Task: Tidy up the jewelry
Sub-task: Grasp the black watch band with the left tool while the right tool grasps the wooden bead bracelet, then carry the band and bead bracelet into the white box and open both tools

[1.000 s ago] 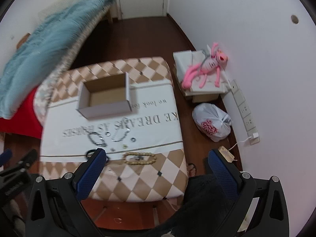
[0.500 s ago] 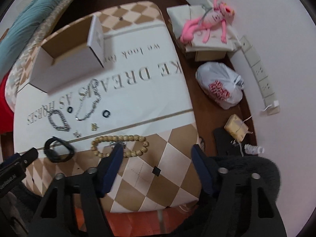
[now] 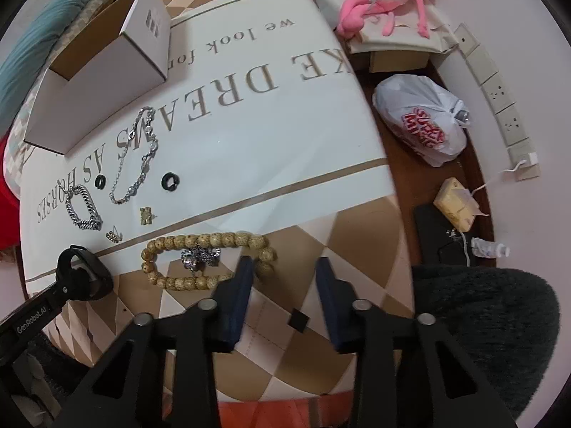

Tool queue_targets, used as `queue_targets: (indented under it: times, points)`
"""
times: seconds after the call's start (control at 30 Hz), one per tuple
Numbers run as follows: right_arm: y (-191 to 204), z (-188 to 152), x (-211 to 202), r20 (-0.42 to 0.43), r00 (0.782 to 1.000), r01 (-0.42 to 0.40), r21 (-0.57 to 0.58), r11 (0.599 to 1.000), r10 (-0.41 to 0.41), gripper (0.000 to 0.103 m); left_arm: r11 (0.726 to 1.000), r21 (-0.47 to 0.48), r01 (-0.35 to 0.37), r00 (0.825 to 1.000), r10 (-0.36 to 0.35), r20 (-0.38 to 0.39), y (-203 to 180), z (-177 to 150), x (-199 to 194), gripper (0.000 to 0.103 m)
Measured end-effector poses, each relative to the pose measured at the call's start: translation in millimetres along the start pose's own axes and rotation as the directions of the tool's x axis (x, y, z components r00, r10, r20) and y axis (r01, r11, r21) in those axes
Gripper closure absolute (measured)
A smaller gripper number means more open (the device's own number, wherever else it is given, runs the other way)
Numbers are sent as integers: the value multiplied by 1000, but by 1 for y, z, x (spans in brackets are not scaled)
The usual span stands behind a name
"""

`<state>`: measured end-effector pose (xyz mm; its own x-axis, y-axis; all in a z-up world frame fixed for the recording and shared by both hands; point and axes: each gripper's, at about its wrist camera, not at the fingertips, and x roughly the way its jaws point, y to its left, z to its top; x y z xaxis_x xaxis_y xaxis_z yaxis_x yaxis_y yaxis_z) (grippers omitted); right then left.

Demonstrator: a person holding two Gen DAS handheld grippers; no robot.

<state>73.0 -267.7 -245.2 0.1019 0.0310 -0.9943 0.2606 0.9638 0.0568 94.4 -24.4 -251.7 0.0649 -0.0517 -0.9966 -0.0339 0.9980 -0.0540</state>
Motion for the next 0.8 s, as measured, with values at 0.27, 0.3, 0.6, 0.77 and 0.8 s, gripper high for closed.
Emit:
queue_targets:
  times: [0.27,0.3,0.6,0.77,0.8]
  points:
    - [4,-11,-4,38,999,-32,-1,1000,32,94,999,43,-14,999,12,41,4,-11,-4,93]
    - [4,-12,-11,53,997,-48,0,999,48,94,999,48,-14,999,11,49,5,-15,-8,93]
    - [28,-12,-72,140,977,-149,-72,986,158,94,997,77,-1,988,-10,154,14,-29,-64,93]
    - [50,-3,-109,196,962,-161,-145,976,188,94,997,77,-4,969,-15,246,17,-7,-94,93]
    - [53,-1,-115,207,960,-157,-159,975,188,94,997,75,3,965,-22,260,17,-4,-101,93]
